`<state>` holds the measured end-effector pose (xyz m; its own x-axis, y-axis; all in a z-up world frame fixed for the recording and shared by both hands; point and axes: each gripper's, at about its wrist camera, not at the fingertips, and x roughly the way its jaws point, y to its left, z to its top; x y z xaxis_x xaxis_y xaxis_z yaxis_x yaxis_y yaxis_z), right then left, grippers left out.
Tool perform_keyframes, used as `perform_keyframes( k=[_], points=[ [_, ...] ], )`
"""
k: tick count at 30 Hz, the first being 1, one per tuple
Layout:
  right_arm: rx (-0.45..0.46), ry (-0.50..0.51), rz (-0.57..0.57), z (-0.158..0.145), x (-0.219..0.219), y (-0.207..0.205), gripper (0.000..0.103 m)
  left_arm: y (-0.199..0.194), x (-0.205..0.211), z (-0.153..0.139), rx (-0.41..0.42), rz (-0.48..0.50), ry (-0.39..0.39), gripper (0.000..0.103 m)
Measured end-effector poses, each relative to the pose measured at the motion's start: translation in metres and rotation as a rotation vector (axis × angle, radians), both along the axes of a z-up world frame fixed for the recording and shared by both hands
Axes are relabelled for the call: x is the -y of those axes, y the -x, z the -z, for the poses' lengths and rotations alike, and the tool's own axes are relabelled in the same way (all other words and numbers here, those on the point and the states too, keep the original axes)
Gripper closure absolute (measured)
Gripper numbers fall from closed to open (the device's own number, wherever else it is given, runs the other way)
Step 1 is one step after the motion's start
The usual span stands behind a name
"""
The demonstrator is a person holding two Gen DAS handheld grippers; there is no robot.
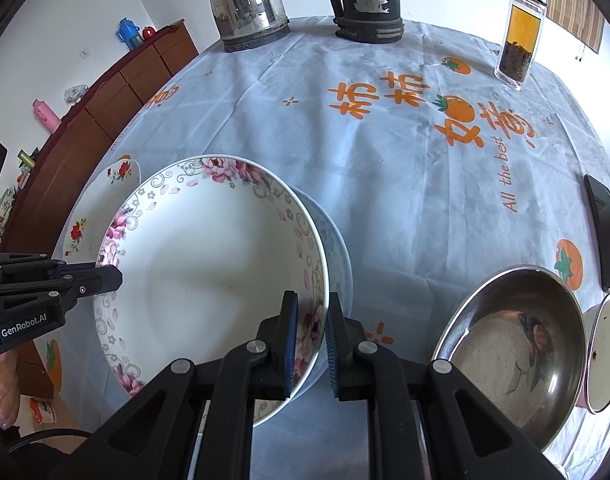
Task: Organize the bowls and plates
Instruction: 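Lower the pink-floral plate onto the blue-patterned plate with both tools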
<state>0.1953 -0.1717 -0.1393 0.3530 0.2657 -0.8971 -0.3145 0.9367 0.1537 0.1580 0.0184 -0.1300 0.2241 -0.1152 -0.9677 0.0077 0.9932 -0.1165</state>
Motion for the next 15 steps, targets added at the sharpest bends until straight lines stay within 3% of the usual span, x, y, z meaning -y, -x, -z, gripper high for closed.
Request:
perform_keyframes(
  k=[15],
  points=[
    [-0.003,0.040,0.011,0.006,-0.001,-0.011,0.089,-0.013,0.002,0.007,0.007,0.004,-0.002,0.097]
  ],
)
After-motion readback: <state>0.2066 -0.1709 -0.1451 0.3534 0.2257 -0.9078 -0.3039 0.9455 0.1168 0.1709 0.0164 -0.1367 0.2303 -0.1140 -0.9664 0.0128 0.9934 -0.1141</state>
